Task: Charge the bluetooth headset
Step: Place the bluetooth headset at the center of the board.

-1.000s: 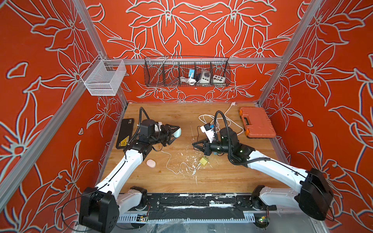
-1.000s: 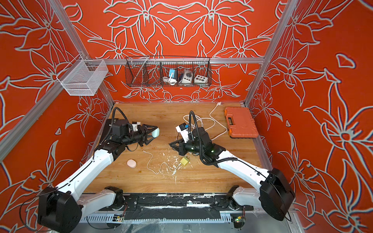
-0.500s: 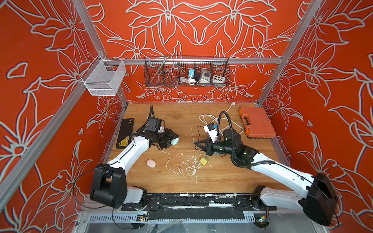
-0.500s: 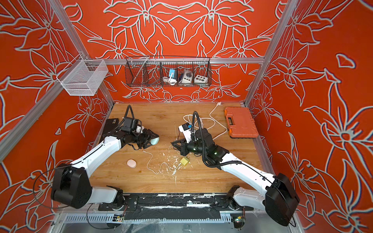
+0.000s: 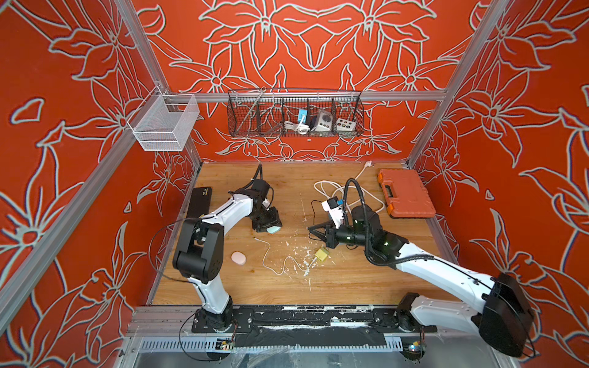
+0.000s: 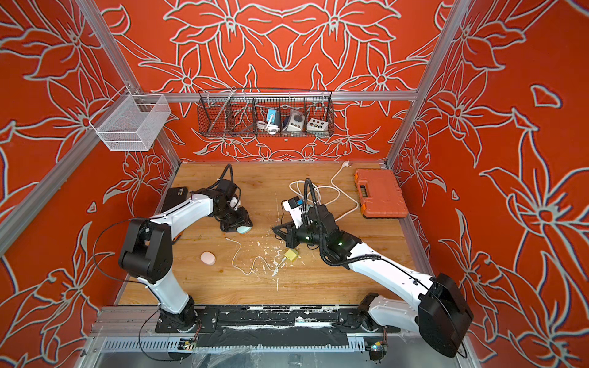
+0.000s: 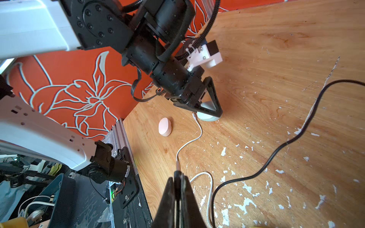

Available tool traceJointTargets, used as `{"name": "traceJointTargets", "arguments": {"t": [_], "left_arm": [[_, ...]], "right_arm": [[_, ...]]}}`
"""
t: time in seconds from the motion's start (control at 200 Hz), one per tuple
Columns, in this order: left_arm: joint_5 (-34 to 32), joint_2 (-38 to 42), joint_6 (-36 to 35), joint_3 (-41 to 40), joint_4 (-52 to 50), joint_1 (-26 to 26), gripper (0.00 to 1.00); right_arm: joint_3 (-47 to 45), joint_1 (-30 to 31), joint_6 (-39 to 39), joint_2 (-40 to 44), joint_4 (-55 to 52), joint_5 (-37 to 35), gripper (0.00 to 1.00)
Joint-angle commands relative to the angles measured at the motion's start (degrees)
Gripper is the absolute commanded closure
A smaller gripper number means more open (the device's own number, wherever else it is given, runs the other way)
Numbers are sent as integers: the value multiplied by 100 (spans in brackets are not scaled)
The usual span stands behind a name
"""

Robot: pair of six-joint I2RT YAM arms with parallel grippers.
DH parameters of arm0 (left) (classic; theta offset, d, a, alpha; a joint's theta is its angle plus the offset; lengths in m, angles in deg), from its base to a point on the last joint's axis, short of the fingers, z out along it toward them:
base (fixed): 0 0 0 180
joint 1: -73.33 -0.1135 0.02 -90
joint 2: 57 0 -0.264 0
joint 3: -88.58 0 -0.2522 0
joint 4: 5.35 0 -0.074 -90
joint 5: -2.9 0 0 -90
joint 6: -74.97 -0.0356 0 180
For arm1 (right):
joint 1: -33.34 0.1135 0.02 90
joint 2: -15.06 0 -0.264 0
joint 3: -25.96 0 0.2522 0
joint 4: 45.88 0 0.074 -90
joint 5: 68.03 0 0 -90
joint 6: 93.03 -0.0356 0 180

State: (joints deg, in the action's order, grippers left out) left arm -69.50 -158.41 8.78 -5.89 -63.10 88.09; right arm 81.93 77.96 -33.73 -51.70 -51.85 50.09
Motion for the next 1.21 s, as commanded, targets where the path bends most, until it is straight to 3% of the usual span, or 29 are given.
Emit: {"name": "traceJointTargets", "arguments": {"t": [0.0, 0.43, 0.991, 1.201], "left_arm": [[-505, -331, -761, 378, -537, 269, 50], [-1409, -1265, -1541, 955, -827, 824, 48], [-1606, -1670, -1251, 1162, -892, 844, 32], [-1510, -1313, -773, 897, -606, 844, 27]], "right_arm": [[-86, -29, -49, -39, 174, -96, 99], [-182, -32, -106, -46, 281, -119, 99], [-252, -33, -52, 157, 261, -69, 99], [-256, -38, -6, 252, 166, -105, 100]]}}
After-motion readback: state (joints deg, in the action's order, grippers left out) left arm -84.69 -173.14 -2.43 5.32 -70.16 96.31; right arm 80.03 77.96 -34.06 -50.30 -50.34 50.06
